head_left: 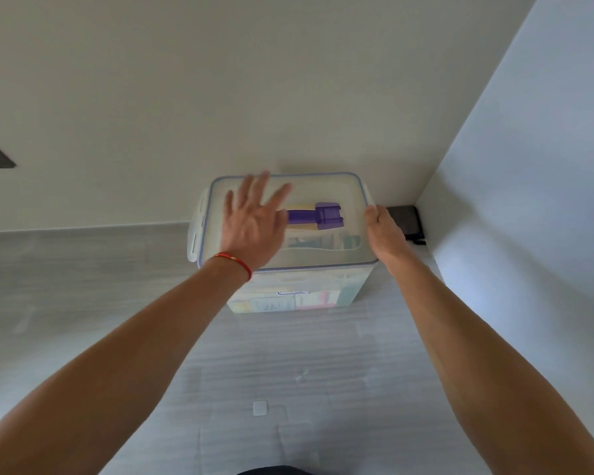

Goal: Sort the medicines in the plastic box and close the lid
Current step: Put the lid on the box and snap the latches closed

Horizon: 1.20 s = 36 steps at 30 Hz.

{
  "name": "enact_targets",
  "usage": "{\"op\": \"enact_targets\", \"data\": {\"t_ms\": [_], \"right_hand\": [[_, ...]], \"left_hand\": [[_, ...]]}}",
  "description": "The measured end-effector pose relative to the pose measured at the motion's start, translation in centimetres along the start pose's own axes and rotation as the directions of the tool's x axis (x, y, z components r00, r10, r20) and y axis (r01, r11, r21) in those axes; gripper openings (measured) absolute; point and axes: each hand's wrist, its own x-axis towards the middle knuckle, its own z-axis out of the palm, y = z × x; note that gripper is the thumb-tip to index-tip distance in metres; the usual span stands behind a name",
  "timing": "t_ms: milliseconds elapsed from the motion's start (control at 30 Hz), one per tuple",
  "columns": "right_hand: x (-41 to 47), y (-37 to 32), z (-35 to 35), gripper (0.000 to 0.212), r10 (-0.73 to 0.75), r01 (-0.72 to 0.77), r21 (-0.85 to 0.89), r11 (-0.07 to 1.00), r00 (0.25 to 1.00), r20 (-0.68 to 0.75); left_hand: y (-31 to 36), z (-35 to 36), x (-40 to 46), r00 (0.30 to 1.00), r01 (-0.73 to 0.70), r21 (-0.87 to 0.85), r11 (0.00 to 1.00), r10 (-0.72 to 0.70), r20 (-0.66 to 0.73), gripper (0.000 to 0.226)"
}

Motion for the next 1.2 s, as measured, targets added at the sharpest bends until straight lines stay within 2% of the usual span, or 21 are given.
{"op": "enact_targets", "data": {"t_ms": [100, 200, 333, 500, 600, 667, 733, 800, 867, 933, 1033, 1200], "right_hand": [[-0.3, 0.2, -0.3, 0.056, -0.11, 0.105, -0.127, 0.986, 0.993, -0.034], [0.0, 0.5, 0.0, 0.054, -0.179, 0.175, -0.162, 0.971, 0.984, -0.008], [0.1, 0.9, 0.2, 0.046, -0.112, 0.111, 0.094, 0.989, 0.994, 0.015], [0.0, 1.4, 0.4, 0.035, -0.041, 0.018, 0.366, 0.93, 0.998, 0.053], [-0.4, 1.1, 0.5, 0.033, -0.046, 0.025, 0.385, 0.923, 0.998, 0.046], [-0.5, 0.9, 0.3, 0.034, -0.072, 0.058, 0.295, 0.954, 0.997, 0.038], [0.2, 0.2, -0.1, 0.029, -0.117, 0.115, 0.041, 0.993, 0.992, 0.044], [1.7, -1.4, -0.3, 0.03, -0.205, 0.208, -0.237, 0.949, 0.978, 0.036], [3.1, -3.8, 0.5, 0.054, -0.338, 0.353, -0.4, 0.846, 0.935, 0.109], [4.6, -5.8, 1.9, 0.054, -0.379, 0.42, -0.496, 0.76, 0.906, 0.187], [6.2, -6.7, 3.3, 0.049, -0.421, 0.419, -0.635, 0.649, 0.893, 0.158], [7.3, -7.1, 3.6, 0.05, -0.446, 0.435, -0.663, 0.609, 0.879, 0.167]], "left_hand": [[1.8, 2.4, 0.2, 0.973, -0.059, 0.082, 0.995, 0.039, 0.229, 0.054], [1.5, 3.4, 0.2, 0.971, -0.049, 0.116, 0.992, 0.02, 0.24, 0.06], [1.8, 3.4, 0.3, 0.97, -0.041, 0.12, 0.992, 0.01, 0.244, 0.059], [1.9, 3.3, 0.2, 0.971, -0.041, 0.12, 0.992, 0.011, 0.241, 0.058], [1.9, 3.4, 0.2, 0.971, -0.041, 0.117, 0.992, 0.012, 0.24, 0.058], [1.9, 3.5, 0.2, 0.971, -0.042, 0.113, 0.993, 0.013, 0.239, 0.059], [1.9, 3.5, 0.1, 0.972, -0.045, 0.114, 0.992, 0.017, 0.234, 0.059], [1.9, 3.4, 0.1, 0.973, -0.045, 0.112, 0.993, 0.018, 0.231, 0.059], [2.0, 3.4, 0.0, 0.973, -0.043, 0.112, 0.993, 0.016, 0.228, 0.058], [2.1, 3.3, 0.0, 0.976, -0.041, 0.115, 0.993, 0.015, 0.219, 0.059], [2.1, 3.4, 0.0, 0.977, -0.025, 0.122, 0.992, -0.002, 0.215, 0.065], [1.9, 3.4, 0.0, 0.977, -0.02, 0.145, 0.989, -0.012, 0.215, 0.068]]}}
